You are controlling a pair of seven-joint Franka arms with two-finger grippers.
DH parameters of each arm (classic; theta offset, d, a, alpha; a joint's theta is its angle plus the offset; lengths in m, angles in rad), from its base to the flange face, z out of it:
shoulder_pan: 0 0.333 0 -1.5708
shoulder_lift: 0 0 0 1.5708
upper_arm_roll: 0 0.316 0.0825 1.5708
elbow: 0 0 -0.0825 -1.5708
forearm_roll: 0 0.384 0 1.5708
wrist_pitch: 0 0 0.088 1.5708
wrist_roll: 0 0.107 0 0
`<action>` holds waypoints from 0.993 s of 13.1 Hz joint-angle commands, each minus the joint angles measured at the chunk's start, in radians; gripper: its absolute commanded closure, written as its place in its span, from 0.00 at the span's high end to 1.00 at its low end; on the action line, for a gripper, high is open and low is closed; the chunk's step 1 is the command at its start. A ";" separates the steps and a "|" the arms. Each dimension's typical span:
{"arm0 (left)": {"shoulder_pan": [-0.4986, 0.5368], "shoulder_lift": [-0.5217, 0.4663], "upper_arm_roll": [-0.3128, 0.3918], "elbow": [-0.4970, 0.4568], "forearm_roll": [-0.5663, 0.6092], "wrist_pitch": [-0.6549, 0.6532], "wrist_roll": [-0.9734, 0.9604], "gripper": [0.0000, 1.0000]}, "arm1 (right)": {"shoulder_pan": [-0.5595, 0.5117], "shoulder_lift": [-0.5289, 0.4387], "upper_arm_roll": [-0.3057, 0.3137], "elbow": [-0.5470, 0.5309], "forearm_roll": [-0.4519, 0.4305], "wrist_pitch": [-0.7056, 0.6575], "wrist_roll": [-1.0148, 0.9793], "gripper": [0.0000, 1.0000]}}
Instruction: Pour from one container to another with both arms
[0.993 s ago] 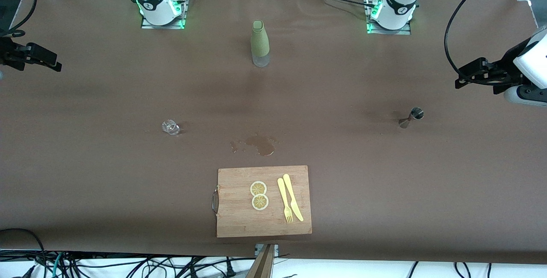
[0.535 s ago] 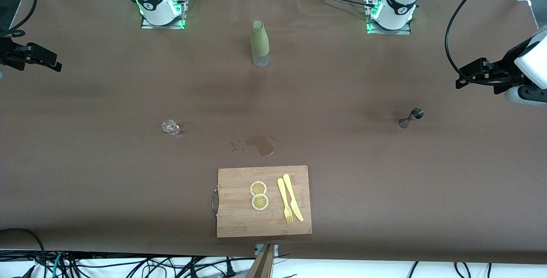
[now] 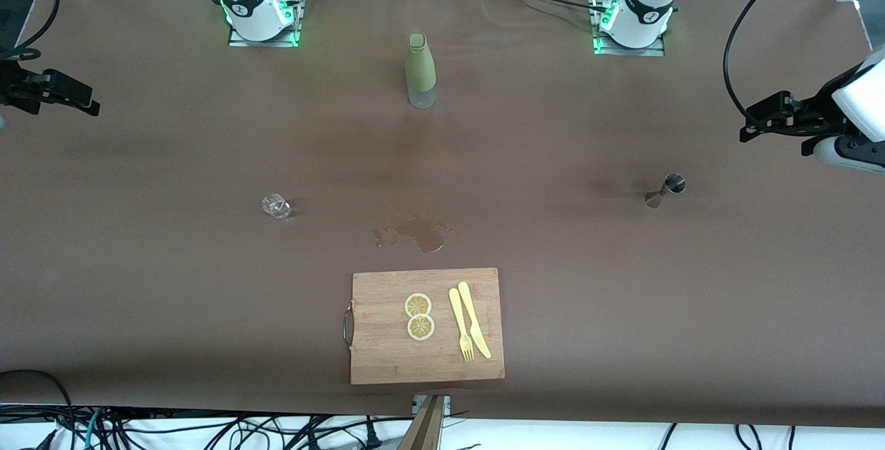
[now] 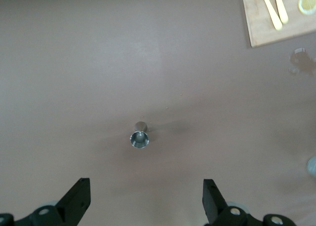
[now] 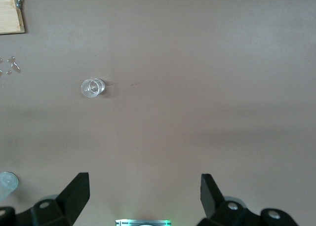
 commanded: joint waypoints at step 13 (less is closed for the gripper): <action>0.017 0.121 0.388 -0.084 -0.484 -0.102 1.172 1.00 | 0.005 0.037 0.008 0.013 0.015 -0.056 -0.007 1.00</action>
